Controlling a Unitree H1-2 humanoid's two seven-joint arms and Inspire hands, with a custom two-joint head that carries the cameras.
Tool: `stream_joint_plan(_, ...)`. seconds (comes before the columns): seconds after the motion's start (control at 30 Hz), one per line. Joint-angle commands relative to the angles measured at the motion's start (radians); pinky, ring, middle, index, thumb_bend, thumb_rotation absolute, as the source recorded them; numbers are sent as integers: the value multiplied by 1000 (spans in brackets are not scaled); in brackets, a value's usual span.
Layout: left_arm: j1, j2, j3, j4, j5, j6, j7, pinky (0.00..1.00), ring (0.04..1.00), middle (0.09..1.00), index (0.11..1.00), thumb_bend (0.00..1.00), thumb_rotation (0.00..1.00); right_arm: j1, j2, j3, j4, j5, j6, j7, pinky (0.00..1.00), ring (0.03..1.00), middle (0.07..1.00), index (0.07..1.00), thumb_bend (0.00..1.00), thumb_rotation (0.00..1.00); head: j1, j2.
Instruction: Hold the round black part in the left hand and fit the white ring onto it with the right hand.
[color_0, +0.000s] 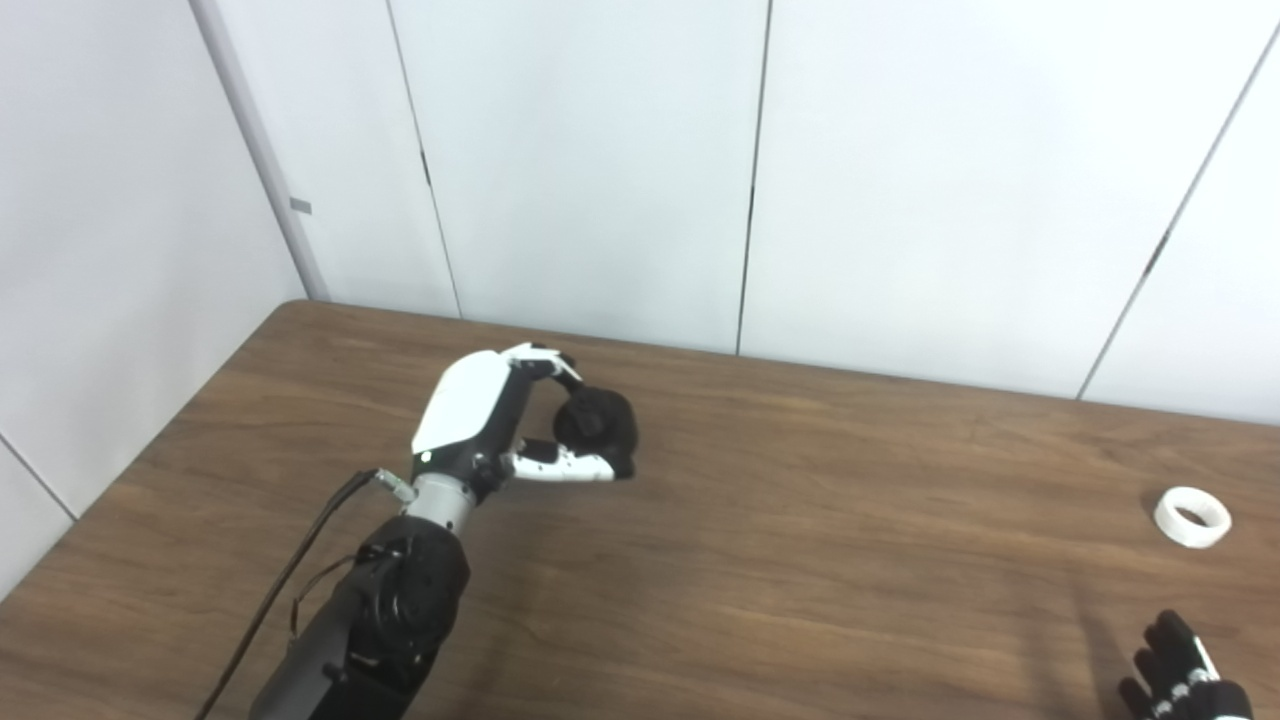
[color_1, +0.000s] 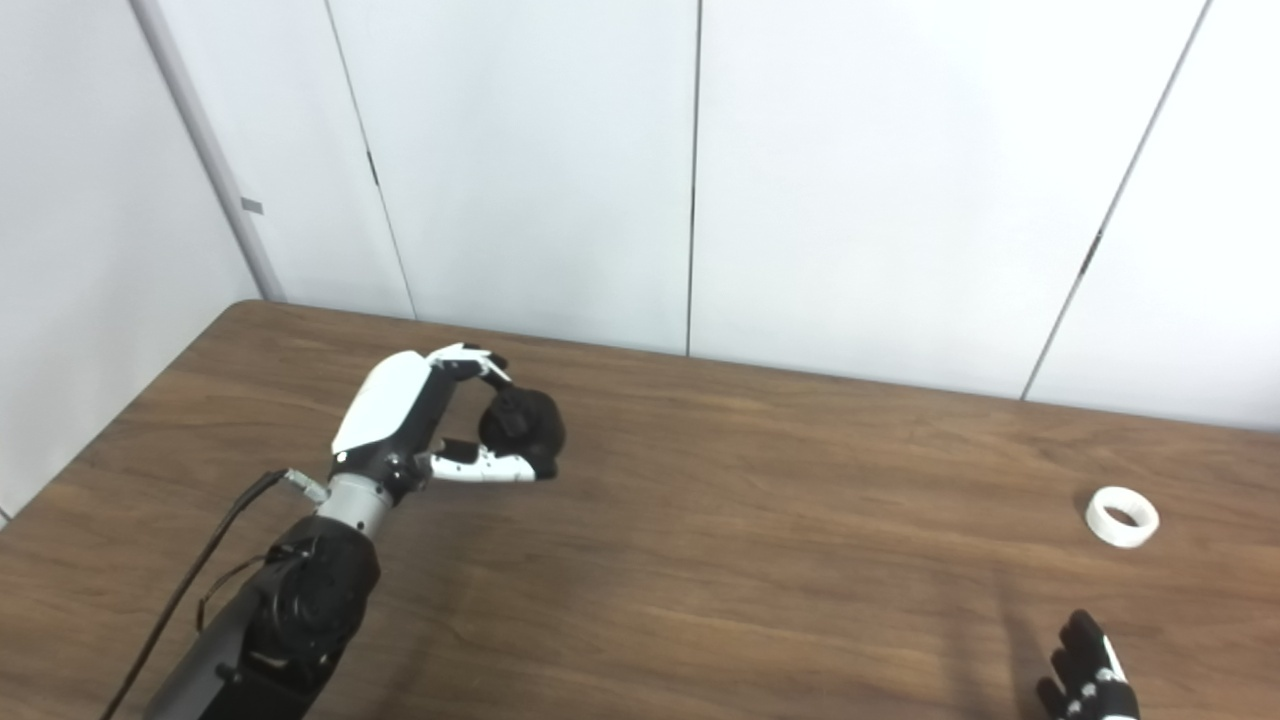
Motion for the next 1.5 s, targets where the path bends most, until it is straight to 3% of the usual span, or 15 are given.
stream_joint_plan(0.0,-6,2,-7,-51,43,-15,-8,988,907,810,485,522,52,9,40,8,-34,-9,-1,-2,1000,1000,993,973,366,951,-10,4)
stream_joint_plan(0.27,52,-70,-105,-146,114,-68,-79,1000,937,833,484,524,53,12,53,32,-45,-35,4,-23,1000,1000,986,971,354,929,-85,22)
stream_joint_plan(0.57,113,-155,-193,-131,186,-159,-101,1000,929,820,484,524,53,13,71,64,-42,-72,-14,-45,1000,984,960,943,422,891,-164,50)
stream_joint_plan(1.03,151,-209,-236,-56,225,-244,-102,1000,923,811,484,523,53,-4,93,98,-80,-97,13,-94,1000,969,944,927,454,887,-254,91)
stream_joint_plan(1.47,186,-202,-248,33,297,-345,-19,1000,906,796,485,524,53,-24,82,121,-94,-142,28,-112,996,960,944,920,479,855,-289,110)
